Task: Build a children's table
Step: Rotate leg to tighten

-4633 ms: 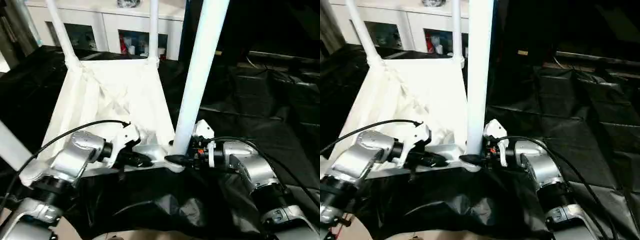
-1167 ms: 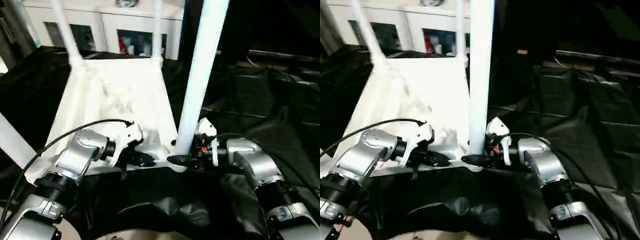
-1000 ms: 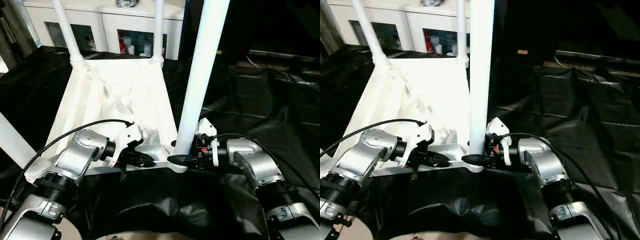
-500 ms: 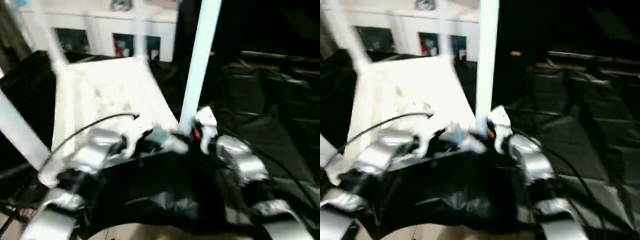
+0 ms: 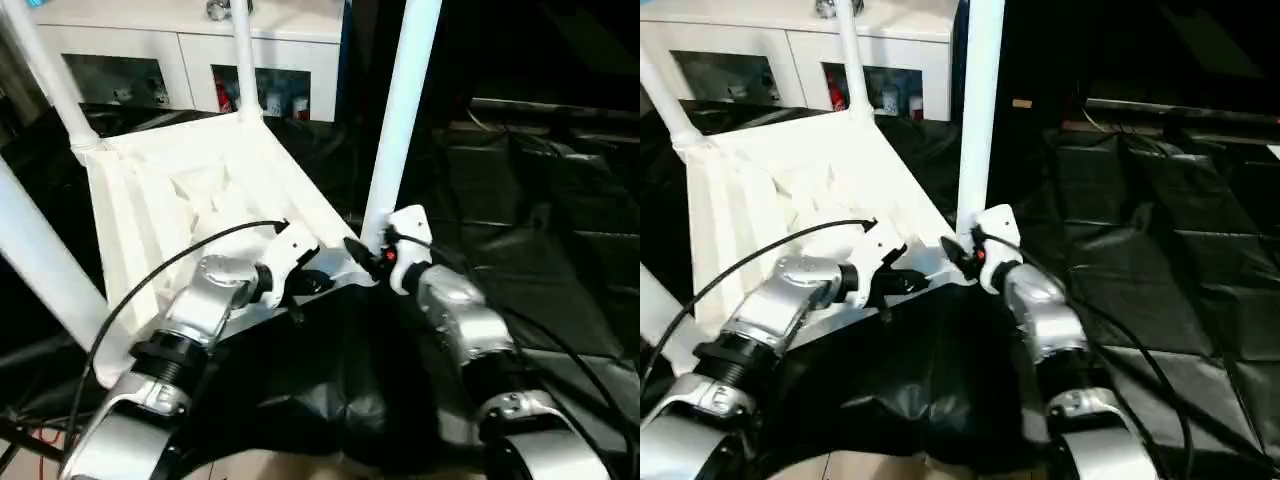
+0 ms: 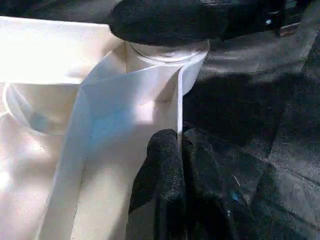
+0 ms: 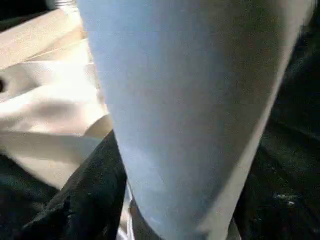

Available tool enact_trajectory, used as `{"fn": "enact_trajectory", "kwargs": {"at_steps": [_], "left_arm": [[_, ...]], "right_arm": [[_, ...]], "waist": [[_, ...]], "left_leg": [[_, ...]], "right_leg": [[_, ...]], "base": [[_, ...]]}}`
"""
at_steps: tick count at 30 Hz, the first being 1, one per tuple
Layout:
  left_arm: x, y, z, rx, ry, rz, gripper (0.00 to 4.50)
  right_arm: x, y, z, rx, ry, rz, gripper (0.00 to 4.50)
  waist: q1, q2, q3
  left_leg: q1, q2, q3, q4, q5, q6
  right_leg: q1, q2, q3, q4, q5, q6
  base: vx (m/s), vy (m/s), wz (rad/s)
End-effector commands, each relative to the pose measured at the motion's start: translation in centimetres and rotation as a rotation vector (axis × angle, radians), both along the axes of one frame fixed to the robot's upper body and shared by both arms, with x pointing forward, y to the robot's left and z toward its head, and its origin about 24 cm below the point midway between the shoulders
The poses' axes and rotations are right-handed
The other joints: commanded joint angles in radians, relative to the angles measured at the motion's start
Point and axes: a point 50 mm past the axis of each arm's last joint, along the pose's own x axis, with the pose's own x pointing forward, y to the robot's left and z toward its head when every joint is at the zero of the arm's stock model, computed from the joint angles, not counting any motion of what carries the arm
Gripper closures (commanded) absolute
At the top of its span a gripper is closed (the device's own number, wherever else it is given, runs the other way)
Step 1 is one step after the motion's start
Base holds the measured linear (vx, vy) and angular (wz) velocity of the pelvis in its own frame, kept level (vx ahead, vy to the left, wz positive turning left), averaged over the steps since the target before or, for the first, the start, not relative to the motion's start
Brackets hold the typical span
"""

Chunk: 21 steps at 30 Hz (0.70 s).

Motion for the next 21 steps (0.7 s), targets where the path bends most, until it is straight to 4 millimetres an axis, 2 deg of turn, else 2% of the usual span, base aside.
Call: {"fn": "enact_trajectory", "kwargs": {"at_steps": [1,2,3,4,8,10,13,15,16,19,21], "left_arm": [[-0.2,-2.0,1.3,-0.051,-0.065,-0.095,4.5],[-0.3,-1.8,1.3,-0.055,-0.065,-0.113,4.5],[-0.4,-1.7,1.3,-0.058,-0.065,-0.125,4.5],[-0.5,-1.6,1.3,-0.057,-0.055,-0.138,4.5],[-1.5,-0.5,1.1,-0.056,-0.011,-0.231,4.5],[-1.9,-0.1,1.1,-0.059,0.001,-0.267,4.5],[-2.2,0.3,1.1,-0.064,0.011,-0.298,4.5],[-3.0,1.2,1.2,-0.065,0.051,-0.355,4.5],[-3.0,1.2,1.2,-0.064,0.053,-0.357,4.5],[-3.3,1.8,1.1,-0.052,0.069,-0.376,4.5],[-3.5,2.1,1.1,-0.046,0.081,-0.387,4.5]], "right_arm": [[-2.1,3.7,-1.7,-0.017,0.08,0.273,1.39],[-2.1,3.4,-1.6,-0.024,0.075,0.29,1.39],[-2.1,3.2,-1.5,-0.024,0.073,0.3,1.09],[-2.1,2.9,-1.4,-0.021,0.071,0.315,1.0],[-3.0,1.4,-0.9,-0.02,0.095,0.462,1.0],[-3.5,0.9,-0.9,-0.028,0.111,0.527,1.0],[-3.9,0.6,-1.0,-0.038,0.123,0.575,1.0],[-4.7,-0.3,-1.1,-0.056,0.164,0.652,1.0],[-4.7,-0.3,-1.1,-0.057,0.166,0.656,1.0],[-5.1,-0.7,-1.1,-0.066,0.191,0.691,1.0],[-5.2,-0.8,-1.1,-0.07,0.196,0.702,1.0]], "waist": [[0.004,0.004,-0.053],[0.004,0.006,-0.052],[0.005,0.006,-0.053],[0.005,0.006,-0.052],[0.007,0.006,-0.049],[0.013,0.008,-0.049],[0.017,0.009,-0.051],[0.021,0.007,-0.051],[0.024,0.007,-0.051],[0.029,0.009,-0.051],[0.029,0.007,-0.05]], "left_leg": [[-0.019,-0.01,0.016,-0.064,-0.168,0.05],[-0.019,-0.01,0.017,-0.064,-0.17,0.051],[-0.017,-0.01,0.017,-0.064,-0.171,0.051],[-0.017,-0.009,0.017,-0.064,-0.174,0.051],[-0.016,-0.005,0.017,-0.067,-0.193,0.061],[-0.012,-0.003,0.019,-0.066,-0.193,0.064],[-0.013,-0.003,0.018,-0.066,-0.174,0.063],[-0.012,-0.003,0.019,-0.065,-0.167,0.059],[-0.013,-0.003,0.018,-0.066,-0.164,0.06],[-0.011,-0.001,0.022,-0.063,-0.151,0.063],[-0.012,-0.003,0.022,-0.064,-0.158,0.06]], "right_leg": [[0.061,-0.044,0.022,-0.071,-0.133,-0.236],[0.06,-0.045,0.022,-0.071,-0.133,-0.241],[0.061,-0.046,0.022,-0.071,-0.137,-0.243],[0.06,-0.046,0.022,-0.072,-0.141,-0.244],[0.06,-0.046,0.023,-0.072,-0.158,-0.244],[0.057,-0.046,0.023,-0.071,-0.146,-0.251],[0.059,-0.046,0.023,-0.067,-0.121,-0.253],[0.06,-0.046,0.022,-0.066,-0.111,-0.258],[0.063,-0.046,0.022,-0.065,-0.109,-0.255],[0.06,-0.045,0.022,-0.061,-0.077,-0.263],[0.06,-0.046,0.021,-0.063,-0.1,-0.259]], "base": [[0.0,0.0,0.0],[0.0,0.0,0.0],[0.0,0.0,0.0],[0.0,0.0,0.0],[0.0,0.0,0.0],[0.0,0.0,0.0],[0.0,0.0,0.0],[0.0,0.0,0.0],[0.0,0.0,0.0],[0.0,0.0,0.0],[0.0,0.0,0.0]]}}
